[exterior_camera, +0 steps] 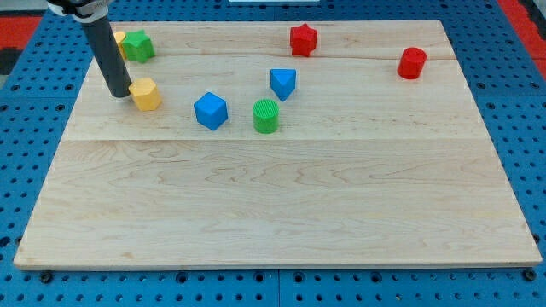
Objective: Place the blue cube to the bottom right of the green circle
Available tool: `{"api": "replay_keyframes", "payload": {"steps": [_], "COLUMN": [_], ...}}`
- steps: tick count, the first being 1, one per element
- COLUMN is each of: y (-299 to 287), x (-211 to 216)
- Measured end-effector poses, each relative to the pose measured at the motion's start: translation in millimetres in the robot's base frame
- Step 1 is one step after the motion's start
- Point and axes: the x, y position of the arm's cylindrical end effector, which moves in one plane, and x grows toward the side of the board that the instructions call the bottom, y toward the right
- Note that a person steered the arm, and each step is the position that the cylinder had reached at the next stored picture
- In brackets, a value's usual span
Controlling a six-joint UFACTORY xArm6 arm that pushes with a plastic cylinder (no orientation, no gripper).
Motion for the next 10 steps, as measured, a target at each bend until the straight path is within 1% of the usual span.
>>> {"api": "replay_keyframes", "payload": {"steps": [2,3,4,5,6,8,9,10], "y": [-31.8,-3.9,48.9,50.6,90.4,231.0,289.8,308.5], "x": [0.7,48.7,49.2,62.6,85.1,91.3,63.7,35.0]}}
